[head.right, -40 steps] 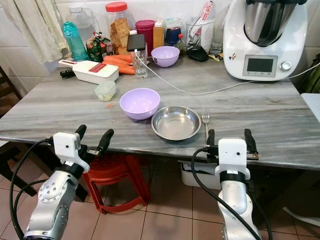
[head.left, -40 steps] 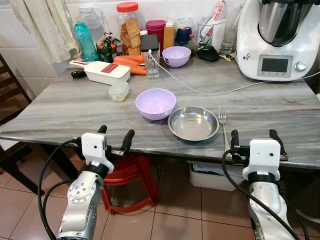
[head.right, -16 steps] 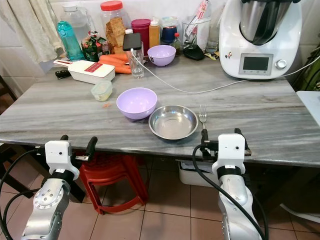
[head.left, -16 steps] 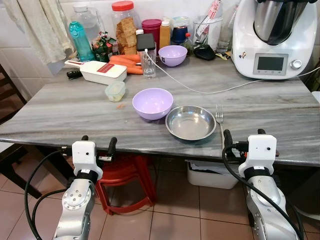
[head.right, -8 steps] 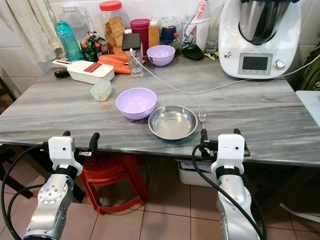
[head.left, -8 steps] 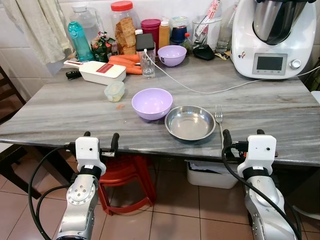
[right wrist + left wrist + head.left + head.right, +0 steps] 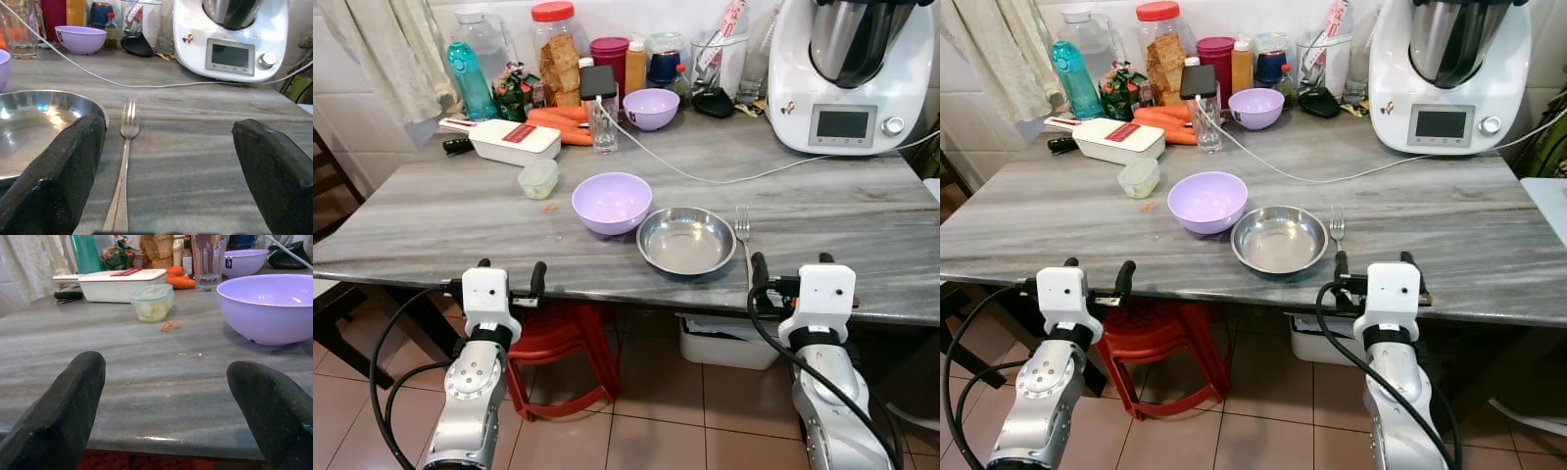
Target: Setting the table
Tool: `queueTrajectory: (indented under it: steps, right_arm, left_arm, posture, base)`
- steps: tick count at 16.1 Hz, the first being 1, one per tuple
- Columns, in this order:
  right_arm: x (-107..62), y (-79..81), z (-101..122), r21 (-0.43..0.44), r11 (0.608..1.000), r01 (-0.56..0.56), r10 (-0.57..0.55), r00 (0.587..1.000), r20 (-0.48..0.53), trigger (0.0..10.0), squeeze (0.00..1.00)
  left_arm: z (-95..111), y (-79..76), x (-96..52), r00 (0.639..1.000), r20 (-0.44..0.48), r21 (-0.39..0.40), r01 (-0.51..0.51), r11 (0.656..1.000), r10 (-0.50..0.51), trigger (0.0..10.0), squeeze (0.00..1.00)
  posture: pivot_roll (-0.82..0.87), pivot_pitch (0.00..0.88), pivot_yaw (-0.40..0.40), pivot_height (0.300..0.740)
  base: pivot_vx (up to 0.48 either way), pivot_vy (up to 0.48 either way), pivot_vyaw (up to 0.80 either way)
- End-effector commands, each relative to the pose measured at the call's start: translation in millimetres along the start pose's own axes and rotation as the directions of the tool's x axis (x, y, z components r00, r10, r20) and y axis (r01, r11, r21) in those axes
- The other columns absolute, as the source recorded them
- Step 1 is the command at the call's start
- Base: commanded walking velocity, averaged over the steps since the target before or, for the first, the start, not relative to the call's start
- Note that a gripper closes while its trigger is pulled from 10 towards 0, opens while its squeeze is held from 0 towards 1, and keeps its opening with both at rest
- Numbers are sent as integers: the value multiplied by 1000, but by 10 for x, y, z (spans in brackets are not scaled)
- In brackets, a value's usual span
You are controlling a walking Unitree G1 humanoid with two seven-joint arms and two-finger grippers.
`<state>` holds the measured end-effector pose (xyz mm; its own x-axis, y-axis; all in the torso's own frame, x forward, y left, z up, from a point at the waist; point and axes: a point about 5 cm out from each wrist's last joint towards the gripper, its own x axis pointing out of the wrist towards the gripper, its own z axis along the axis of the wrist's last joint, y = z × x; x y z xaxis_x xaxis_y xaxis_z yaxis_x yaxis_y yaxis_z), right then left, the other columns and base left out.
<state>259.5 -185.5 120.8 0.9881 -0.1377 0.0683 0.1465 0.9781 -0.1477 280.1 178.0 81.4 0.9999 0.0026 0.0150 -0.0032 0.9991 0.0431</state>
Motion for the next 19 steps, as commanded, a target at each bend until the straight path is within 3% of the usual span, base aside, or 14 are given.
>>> queueTrajectory:
  steps: [1,16,19]
  right_arm:
    - [10,6,-15,25,1000,2,-2,1000,-3,10000,0]
    - [47,81,-16,93,996,-20,20,1000,-4,10000,0]
    - [41,103,-35,89,996,-26,27,1000,-10,10000,0]
  left_arm:
    - [-9,11,15,1000,-14,12,-7,1000,7,10000,0]
    - [14,-11,65,1000,-10,18,2,1000,-2,10000,0]
    - [21,-21,73,1000,-6,-1,27,1000,-27,10000,0]
  posture:
    - [-126,0,94,740]
    - [-122,0,107,740]
    - [-118,0,108,740]
  base:
    - [-266,0,0]
    - [-298,0,0]
    - [0,0,0]
